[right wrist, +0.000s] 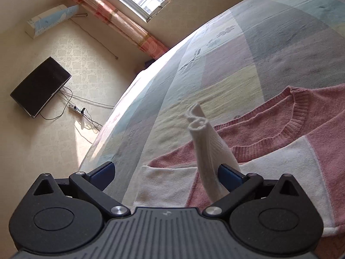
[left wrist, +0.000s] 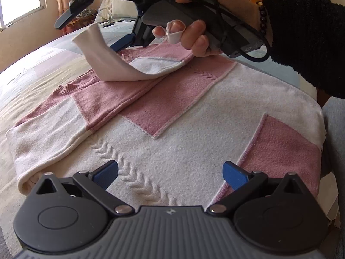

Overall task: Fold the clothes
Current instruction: 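Lay the sleeve across the sweater body with the right gripper and release, then grasp the cream cuff of the folded sleeve with the left gripper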

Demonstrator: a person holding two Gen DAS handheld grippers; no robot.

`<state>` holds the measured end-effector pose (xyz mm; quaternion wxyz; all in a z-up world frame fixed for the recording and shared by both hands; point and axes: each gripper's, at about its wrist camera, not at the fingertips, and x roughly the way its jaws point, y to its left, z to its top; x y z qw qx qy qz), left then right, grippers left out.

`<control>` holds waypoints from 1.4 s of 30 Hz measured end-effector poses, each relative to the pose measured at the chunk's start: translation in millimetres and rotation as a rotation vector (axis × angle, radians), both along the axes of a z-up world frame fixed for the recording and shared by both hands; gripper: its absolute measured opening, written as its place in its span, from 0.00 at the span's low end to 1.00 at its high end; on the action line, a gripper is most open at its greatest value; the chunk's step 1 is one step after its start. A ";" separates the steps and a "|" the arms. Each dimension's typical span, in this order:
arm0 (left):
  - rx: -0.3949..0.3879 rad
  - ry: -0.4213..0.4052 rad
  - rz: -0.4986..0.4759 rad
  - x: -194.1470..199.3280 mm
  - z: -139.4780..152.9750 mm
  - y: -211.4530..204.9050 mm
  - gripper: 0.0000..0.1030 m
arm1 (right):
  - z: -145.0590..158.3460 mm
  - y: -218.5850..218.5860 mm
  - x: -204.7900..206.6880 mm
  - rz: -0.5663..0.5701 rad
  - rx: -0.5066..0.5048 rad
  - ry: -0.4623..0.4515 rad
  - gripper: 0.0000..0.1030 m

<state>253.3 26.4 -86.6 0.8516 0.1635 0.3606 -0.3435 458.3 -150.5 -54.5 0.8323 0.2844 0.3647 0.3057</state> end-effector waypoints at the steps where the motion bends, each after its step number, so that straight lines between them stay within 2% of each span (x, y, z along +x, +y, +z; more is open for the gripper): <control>1: 0.001 0.000 0.001 0.0 0.1 0.1 0.99 | 1.5 9.0 -0.4 0.033 -0.008 -0.005 1.00; 4: 0.008 -0.002 0.004 -0.4 -0.4 0.0 0.99 | 5.5 24.1 -4.1 0.083 -0.045 -0.026 1.00; 8: 0.020 -0.005 0.004 -1.2 -2.1 -1.6 0.99 | 15.1 9.9 -10.1 0.039 -0.068 -0.053 1.00; 12: 0.026 -0.002 -0.001 -1.4 -3.6 -4.4 0.99 | 27.2 -30.8 -22.2 -0.064 -0.076 -0.100 1.00; 17: 0.013 0.006 0.007 3.0 -4.3 -4.8 0.99 | 39.1 -84.1 -48.7 -0.226 -0.172 -0.189 1.00; 21: -0.036 0.014 0.043 11.6 -2.0 -4.0 0.99 | 20.0 -118.4 -62.1 -0.269 -0.213 -0.160 1.00; 24: -0.101 0.015 0.088 20.5 1.6 -2.1 0.99 | -7.5 -136.2 -66.9 -0.305 -0.252 -0.090 1.00; 27: -0.192 0.024 0.157 31.5 5.8 5.7 0.99 | -28.8 -140.0 -78.9 -0.324 -0.289 -0.077 1.00; 31: -0.355 0.076 0.269 44.1 10.0 24.6 0.99 | -42.9 -124.4 -109.1 -0.292 -0.388 -0.199 1.00; 35: -0.511 0.181 0.378 69.5 2.0 42.3 0.99 | -40.1 -89.5 -114.4 -0.128 -0.531 -0.277 1.00; 38: -0.627 0.262 0.460 89.2 -4.6 55.4 0.99 | -46.8 -74.5 -121.7 -0.025 -0.576 -0.305 1.00; 42: -0.764 0.372 0.562 115.1 -16.4 76.1 0.99 | -53.6 -74.8 -128.7 0.029 -0.577 -0.278 1.00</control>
